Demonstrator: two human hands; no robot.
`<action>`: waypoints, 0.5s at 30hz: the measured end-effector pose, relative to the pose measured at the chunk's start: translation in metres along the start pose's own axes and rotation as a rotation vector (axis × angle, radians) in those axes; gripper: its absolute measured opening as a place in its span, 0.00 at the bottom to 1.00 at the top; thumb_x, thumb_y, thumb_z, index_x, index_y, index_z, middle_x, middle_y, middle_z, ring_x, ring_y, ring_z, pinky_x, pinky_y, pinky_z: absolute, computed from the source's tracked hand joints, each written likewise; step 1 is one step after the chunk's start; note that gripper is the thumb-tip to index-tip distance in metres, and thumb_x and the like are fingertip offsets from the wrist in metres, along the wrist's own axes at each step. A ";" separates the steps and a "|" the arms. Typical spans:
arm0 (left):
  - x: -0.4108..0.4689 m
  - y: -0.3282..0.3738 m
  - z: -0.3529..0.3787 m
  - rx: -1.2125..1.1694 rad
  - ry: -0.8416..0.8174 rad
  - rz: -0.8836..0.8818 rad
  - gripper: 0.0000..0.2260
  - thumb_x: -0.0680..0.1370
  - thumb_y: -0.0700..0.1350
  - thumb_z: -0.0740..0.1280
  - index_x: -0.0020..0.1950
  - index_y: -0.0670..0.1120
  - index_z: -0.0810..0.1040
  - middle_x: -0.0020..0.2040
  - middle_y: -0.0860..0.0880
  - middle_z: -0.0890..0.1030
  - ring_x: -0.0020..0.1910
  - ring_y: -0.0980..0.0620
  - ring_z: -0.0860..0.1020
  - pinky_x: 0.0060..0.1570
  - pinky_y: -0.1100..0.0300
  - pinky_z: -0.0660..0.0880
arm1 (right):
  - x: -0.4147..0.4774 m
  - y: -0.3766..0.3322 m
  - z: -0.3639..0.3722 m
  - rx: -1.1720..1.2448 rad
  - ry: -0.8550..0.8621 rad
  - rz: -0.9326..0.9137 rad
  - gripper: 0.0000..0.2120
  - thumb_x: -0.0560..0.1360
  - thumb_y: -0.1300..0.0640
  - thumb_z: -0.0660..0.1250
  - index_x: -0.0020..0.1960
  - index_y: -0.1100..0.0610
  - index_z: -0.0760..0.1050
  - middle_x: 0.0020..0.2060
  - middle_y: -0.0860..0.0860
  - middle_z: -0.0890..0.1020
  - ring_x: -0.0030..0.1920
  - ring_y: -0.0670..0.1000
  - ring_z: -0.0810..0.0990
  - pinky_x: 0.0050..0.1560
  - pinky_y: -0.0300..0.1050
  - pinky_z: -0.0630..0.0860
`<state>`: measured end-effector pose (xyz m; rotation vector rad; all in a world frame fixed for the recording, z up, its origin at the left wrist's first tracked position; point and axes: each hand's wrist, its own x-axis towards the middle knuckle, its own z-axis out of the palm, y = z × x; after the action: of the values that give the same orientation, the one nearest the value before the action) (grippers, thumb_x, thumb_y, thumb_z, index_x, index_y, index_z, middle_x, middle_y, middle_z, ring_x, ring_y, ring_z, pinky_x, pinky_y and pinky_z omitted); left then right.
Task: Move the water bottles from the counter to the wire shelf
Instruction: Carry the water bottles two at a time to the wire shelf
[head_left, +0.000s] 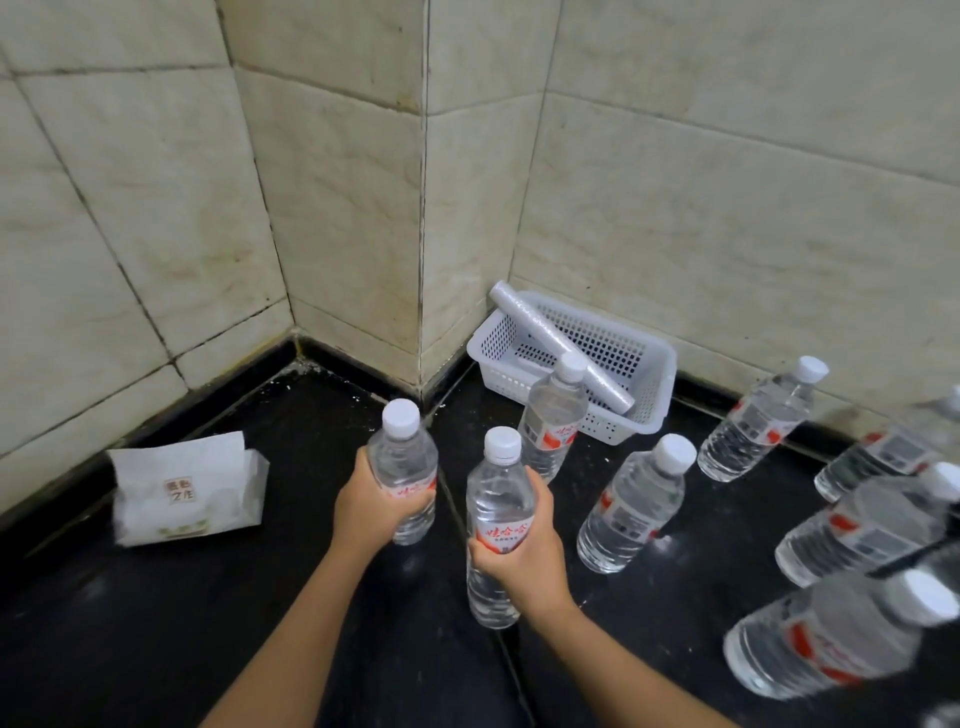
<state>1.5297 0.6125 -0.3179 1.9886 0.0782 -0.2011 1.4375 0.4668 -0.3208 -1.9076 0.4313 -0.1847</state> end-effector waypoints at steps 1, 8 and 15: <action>-0.005 -0.002 -0.001 0.010 -0.018 0.006 0.33 0.64 0.46 0.76 0.65 0.48 0.66 0.59 0.44 0.78 0.57 0.42 0.76 0.55 0.54 0.70 | -0.002 0.001 0.000 0.001 0.017 0.006 0.42 0.61 0.63 0.74 0.61 0.34 0.56 0.47 0.37 0.77 0.47 0.30 0.76 0.44 0.24 0.71; -0.046 -0.009 -0.006 0.013 -0.126 0.007 0.34 0.63 0.44 0.77 0.64 0.51 0.66 0.51 0.51 0.76 0.52 0.49 0.77 0.52 0.59 0.69 | -0.033 0.003 -0.017 0.000 0.072 -0.001 0.40 0.60 0.64 0.73 0.63 0.39 0.59 0.47 0.38 0.77 0.49 0.38 0.78 0.51 0.37 0.73; -0.090 -0.009 -0.004 -0.025 -0.149 -0.002 0.34 0.60 0.42 0.78 0.62 0.53 0.67 0.52 0.50 0.79 0.53 0.48 0.78 0.54 0.55 0.73 | -0.073 0.003 -0.038 0.020 0.103 0.038 0.39 0.62 0.64 0.72 0.66 0.44 0.59 0.47 0.43 0.77 0.45 0.45 0.78 0.48 0.38 0.71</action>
<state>1.4405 0.6234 -0.3084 1.9431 -0.0131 -0.3466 1.3569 0.4607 -0.3038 -1.8747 0.5324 -0.2616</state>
